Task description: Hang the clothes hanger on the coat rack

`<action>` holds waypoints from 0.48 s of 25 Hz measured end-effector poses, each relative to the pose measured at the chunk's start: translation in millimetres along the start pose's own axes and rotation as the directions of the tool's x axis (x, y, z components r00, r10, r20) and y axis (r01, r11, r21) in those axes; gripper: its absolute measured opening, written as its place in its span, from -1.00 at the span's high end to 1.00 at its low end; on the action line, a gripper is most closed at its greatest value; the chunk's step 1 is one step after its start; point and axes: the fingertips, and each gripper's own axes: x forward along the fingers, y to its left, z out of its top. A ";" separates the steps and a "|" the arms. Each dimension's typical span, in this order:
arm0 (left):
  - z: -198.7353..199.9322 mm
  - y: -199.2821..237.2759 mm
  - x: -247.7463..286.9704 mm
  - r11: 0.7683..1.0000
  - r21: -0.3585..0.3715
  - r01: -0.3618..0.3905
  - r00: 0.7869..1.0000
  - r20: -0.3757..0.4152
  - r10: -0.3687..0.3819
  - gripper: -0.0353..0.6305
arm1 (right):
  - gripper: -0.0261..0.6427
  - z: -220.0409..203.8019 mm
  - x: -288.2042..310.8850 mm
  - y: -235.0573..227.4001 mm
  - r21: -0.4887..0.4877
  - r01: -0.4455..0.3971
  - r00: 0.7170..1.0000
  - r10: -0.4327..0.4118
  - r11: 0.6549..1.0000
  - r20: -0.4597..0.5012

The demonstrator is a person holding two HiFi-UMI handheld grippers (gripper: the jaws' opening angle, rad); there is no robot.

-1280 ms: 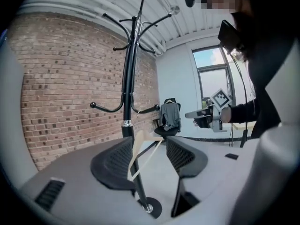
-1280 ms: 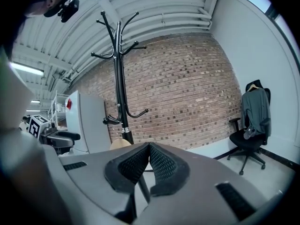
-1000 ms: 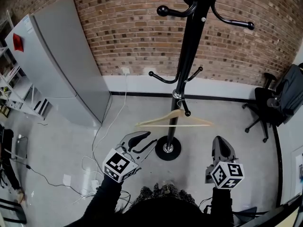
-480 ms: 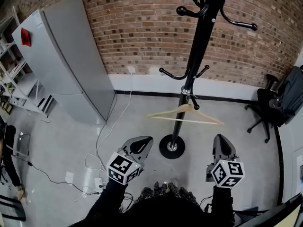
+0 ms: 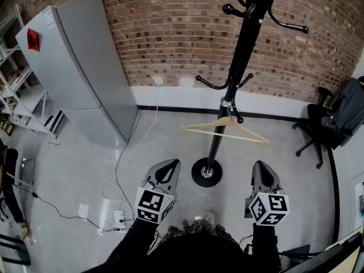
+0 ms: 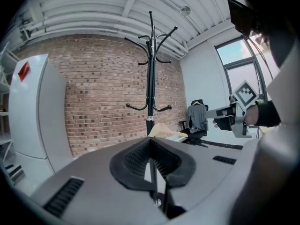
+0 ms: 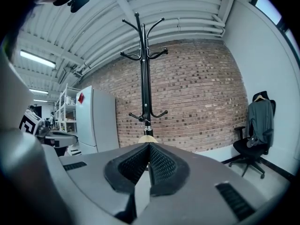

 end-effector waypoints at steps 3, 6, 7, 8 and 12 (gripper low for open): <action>5.9 -0.3 -3.8 1.000 -0.011 -0.014 0.999 0.036 0.014 0.87 | 0.89 1.7 -3.5 3.3 -0.014 0.001 1.000 -0.001 1.000 0.006; 10.1 -4.0 -3.8 1.000 -0.014 -0.013 0.998 0.054 0.014 0.87 | 0.90 2.8 -5.8 4.3 -0.029 -0.002 1.000 0.002 1.000 0.008; 10.4 -5.4 -3.2 1.000 -0.014 -0.013 0.998 0.054 0.014 0.87 | 0.90 2.5 -6.3 5.1 -0.032 -0.007 1.000 0.008 0.999 0.006; 10.5 -7.1 -2.7 1.000 -0.012 -0.011 0.998 0.054 0.012 0.87 | 0.90 1.9 -6.6 6.7 -0.035 -0.017 1.000 0.017 0.999 0.002; 10.8 -18.0 -1.5 1.000 -0.004 0.018 0.998 0.055 -0.017 0.87 | 0.90 -3.2 -8.2 14.4 -0.036 -0.052 0.998 0.052 0.998 -0.023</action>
